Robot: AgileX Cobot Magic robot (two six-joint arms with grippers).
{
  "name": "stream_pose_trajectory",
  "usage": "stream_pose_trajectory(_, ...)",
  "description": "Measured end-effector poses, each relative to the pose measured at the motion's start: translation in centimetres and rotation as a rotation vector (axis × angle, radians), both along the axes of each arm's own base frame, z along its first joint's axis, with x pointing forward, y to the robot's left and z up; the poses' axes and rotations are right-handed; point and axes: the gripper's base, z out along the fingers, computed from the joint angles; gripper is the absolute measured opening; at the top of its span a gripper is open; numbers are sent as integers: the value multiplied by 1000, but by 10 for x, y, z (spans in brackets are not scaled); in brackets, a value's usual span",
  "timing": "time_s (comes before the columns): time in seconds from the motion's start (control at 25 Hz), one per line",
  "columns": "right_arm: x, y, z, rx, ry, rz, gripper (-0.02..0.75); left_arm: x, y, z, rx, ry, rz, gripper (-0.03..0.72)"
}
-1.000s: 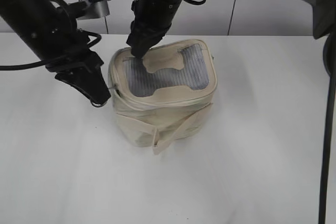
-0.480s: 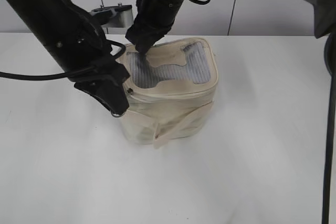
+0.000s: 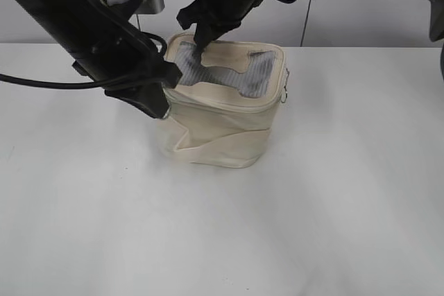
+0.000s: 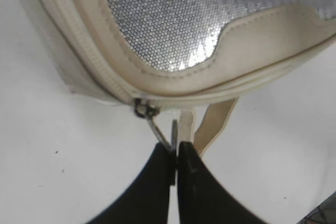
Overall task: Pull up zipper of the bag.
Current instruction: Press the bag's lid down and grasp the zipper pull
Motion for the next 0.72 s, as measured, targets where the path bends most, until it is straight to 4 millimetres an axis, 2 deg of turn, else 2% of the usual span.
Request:
stream_pose_trajectory(0.44,4,-3,1,18,2,-30,39,-4,-12,2,-67,4,23,6)
stream_pose_trajectory(0.72,2,-3,0,21,26,-26,40,-19,-35,2,-80,-3,-38,6)
